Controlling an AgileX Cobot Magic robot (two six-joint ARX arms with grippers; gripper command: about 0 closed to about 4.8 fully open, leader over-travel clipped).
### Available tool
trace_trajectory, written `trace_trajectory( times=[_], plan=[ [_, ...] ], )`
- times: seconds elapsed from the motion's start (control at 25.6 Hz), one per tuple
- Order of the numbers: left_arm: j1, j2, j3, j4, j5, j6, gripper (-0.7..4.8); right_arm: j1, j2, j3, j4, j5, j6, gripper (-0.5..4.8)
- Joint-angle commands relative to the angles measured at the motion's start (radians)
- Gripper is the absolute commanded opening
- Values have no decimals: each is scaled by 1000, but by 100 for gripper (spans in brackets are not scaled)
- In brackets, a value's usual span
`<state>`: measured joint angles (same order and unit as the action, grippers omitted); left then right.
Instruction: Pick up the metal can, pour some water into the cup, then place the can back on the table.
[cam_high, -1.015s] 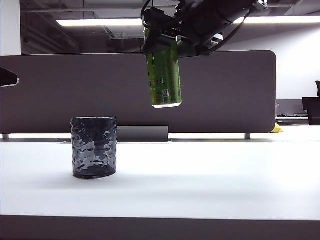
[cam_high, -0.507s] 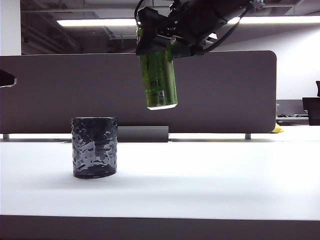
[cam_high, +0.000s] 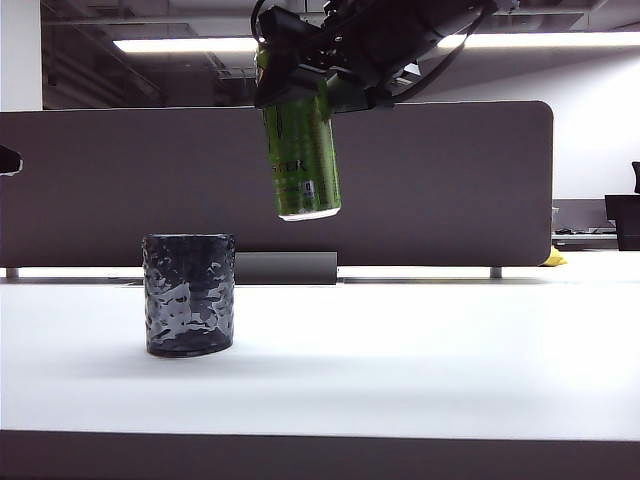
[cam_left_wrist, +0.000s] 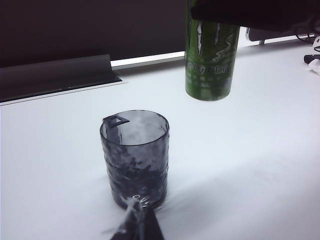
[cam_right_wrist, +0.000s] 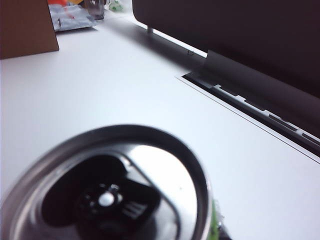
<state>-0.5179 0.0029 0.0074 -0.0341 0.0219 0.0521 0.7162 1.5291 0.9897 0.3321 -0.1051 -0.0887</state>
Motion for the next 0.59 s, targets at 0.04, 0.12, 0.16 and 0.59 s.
trace_trajectory(
  times=[0.04, 0.12, 0.16, 0.59],
  plan=[
    [3, 1, 2, 13, 1, 0, -5, 3, -7, 12, 35, -2, -14, 291],
    [3, 1, 1, 13, 0, 0, -5, 3, -7, 12, 34, -2, -16, 291],
    [3, 1, 1, 13, 0, 0, -5, 3, -7, 12, 34, -1, -16, 291],
    [3, 1, 2, 13, 1, 0, -5, 3, -7, 12, 28, -2, -21, 291]
  ],
)
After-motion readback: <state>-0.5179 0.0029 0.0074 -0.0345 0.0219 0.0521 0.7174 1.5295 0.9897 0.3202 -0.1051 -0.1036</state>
